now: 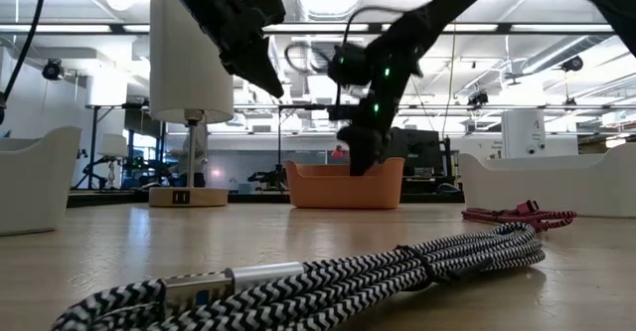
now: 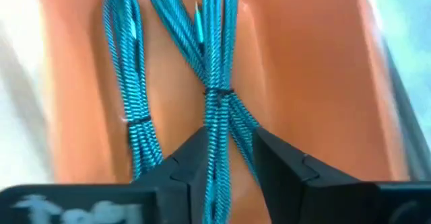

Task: Pick & Place USB Port
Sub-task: Put the left black and pink charger cable into the gray bin

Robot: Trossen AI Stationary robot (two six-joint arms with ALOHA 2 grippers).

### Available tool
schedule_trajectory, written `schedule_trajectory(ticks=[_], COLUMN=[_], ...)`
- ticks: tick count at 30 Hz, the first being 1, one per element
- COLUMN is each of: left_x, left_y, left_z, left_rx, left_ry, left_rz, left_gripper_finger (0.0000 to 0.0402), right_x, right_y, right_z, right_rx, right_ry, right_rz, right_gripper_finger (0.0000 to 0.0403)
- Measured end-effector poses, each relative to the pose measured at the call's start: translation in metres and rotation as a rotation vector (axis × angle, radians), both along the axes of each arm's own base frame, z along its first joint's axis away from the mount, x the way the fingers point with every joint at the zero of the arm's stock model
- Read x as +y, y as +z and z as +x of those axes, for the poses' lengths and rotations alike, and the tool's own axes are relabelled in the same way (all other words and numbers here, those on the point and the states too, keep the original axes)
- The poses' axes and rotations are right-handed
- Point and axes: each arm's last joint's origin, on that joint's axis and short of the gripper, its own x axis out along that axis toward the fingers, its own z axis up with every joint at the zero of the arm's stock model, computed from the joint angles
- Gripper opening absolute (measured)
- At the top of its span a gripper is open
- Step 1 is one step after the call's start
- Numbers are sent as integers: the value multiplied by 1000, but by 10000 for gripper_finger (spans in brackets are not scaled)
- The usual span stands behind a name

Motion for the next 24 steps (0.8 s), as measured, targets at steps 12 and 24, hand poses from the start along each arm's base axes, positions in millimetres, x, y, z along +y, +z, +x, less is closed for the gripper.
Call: schedule_trajectory(ticks=[12, 24], left_x=[-1, -20], left_y=[0, 0], left_z=[0, 3], left_rx=[-13, -14], left_ry=[32, -24], left_rz=[-35, -45], left_gripper_finger=[69, 69], right_x=[66, 146], right_y=[81, 101], right_z=[-14, -55], right_rx=[-140, -157], right_ry=[92, 63], right_rz=[-14, 125], right_gripper_finger=[150, 137])
